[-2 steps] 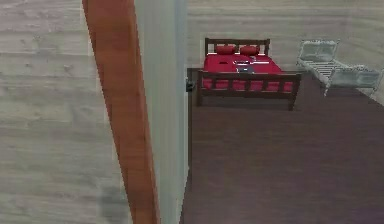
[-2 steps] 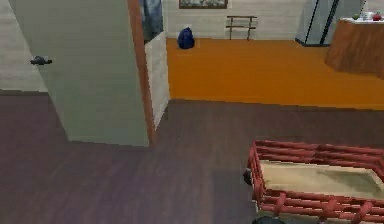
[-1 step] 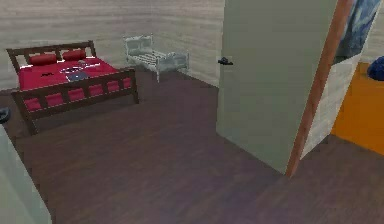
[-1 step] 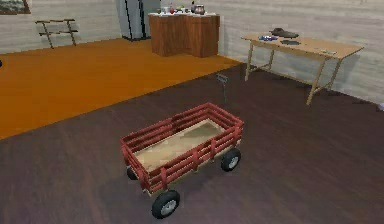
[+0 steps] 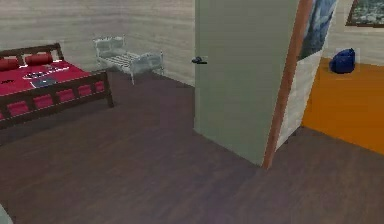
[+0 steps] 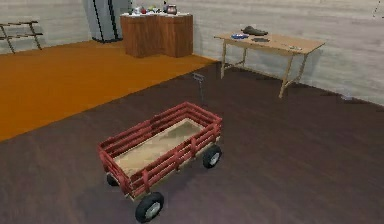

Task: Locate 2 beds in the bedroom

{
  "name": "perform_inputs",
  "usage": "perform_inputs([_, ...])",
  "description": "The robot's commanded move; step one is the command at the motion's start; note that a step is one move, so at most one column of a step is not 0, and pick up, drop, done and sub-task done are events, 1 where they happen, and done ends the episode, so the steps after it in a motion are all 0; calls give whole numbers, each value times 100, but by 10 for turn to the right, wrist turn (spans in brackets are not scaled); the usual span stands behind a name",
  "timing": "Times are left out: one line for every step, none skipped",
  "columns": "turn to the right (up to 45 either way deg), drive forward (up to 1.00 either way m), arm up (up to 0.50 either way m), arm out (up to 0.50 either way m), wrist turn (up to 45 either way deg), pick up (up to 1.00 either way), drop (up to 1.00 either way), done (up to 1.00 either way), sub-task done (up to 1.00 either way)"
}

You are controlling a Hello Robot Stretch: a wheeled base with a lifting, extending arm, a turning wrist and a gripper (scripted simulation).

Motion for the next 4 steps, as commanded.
perform_inputs([0, 40, 0, 0, 0, 0, 0, 0, 0])
perform_inputs([-180, 0, 0, 0, 0, 0, 0, 0, 0])
perform_inputs([0, 100, 0, 0, 0, 0, 0, 0, 0])
perform_inputs([-30, 0, 0, 0, 0, 0, 0, 0, 0])
